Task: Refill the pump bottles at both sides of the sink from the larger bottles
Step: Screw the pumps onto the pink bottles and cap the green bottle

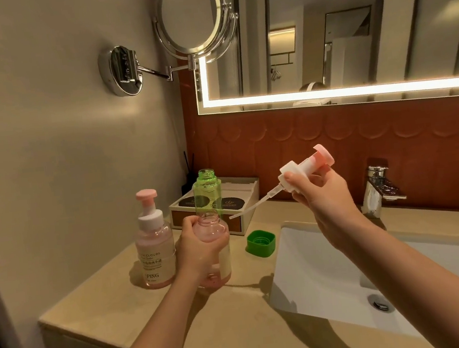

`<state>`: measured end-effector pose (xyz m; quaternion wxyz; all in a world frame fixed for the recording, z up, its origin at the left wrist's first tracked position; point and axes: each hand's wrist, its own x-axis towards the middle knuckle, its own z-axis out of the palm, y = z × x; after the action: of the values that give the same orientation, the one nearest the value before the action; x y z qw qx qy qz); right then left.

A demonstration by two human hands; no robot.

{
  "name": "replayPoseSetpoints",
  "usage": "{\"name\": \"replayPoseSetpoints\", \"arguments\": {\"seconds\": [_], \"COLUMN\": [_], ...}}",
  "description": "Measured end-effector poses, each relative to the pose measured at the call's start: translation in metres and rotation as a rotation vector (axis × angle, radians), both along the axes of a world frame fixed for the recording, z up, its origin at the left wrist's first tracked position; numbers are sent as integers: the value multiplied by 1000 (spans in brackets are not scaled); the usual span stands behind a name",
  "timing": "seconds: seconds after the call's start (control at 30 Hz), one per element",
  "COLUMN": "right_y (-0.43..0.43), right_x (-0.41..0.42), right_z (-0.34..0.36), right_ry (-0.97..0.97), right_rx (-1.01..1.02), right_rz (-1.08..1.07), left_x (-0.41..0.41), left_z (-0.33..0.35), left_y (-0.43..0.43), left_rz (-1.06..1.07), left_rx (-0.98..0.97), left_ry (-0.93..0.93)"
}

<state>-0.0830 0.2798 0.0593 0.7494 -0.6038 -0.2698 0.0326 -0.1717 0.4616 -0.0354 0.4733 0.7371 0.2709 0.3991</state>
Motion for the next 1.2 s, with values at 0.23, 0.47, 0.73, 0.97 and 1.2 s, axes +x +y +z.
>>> {"name": "replayPoseSetpoints", "arguments": {"seconds": [0.23,0.47,0.73,0.97,1.2], "right_y": [16,26,50,66,67], "right_x": [-6,-12,-23,-25,-22], "right_z": [3,13,13,-8,-7], "right_ry": [-31,-274,-461,-458,-486], "right_rx": [7,-154,-406,-545,-560], "right_rz": [60,128,336,460,473], "left_x": [-22,-22,-21,-20,-21], "left_z": [-13,-29,-34,-35,-36], "left_y": [-7,-15,-14,-9,-11], "left_rz": [-265,-265,-274,-304,-303], "left_rx": [-67,-39,-40,-87,-84], "left_ry": [-54,-137,-160,-154,-152]}}
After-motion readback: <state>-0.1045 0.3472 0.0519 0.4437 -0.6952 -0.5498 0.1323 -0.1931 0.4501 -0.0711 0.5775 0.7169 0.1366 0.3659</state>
